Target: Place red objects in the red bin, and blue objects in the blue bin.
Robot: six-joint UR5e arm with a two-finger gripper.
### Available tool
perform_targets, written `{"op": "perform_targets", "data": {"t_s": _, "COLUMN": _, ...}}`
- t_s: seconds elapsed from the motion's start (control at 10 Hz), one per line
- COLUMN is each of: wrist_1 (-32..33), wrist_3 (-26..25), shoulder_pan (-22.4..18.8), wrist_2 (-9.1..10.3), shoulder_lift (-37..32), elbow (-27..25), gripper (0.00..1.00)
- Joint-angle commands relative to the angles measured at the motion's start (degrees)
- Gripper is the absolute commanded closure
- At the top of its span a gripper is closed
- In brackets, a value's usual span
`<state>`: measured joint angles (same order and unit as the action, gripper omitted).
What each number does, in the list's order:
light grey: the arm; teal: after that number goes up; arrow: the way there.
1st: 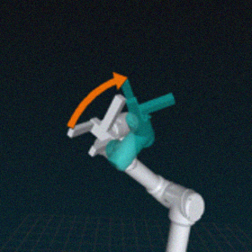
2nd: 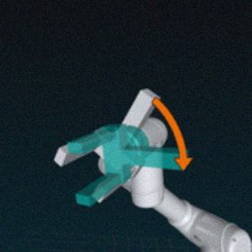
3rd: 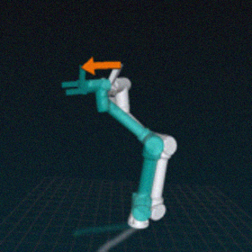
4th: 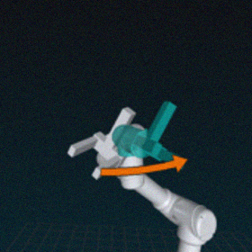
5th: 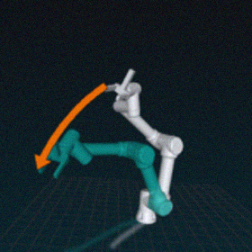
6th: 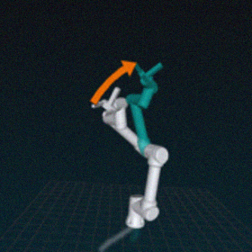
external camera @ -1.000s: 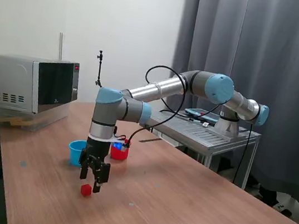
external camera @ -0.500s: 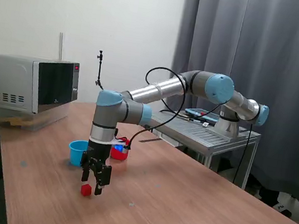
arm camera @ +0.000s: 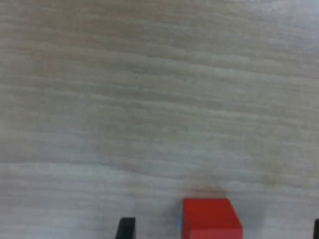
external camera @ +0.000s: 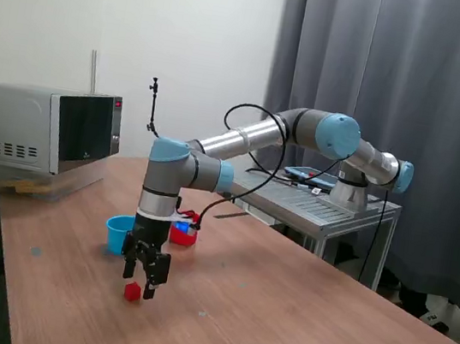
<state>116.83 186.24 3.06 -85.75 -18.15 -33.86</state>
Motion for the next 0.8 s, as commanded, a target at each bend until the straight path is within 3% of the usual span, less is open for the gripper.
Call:
{"op": "perform_targets", "data": {"t_s": 0.0, "wrist_1": 0.77, "wrist_3": 0.00, "shoulder_pan": -0.07, "wrist_2": -0.04, "shoulder_lift": -0.05, "elbow": 0.37, "gripper": 0.00}}
{"op": "perform_targets", "data": {"t_s": 0.7, "wrist_1": 1.21, "wrist_3": -0.09, "shoulder_pan": -0.51, "wrist_2": -0.03, "shoulder_lift": -0.14, "elbow": -1.38, "gripper": 0.00}}
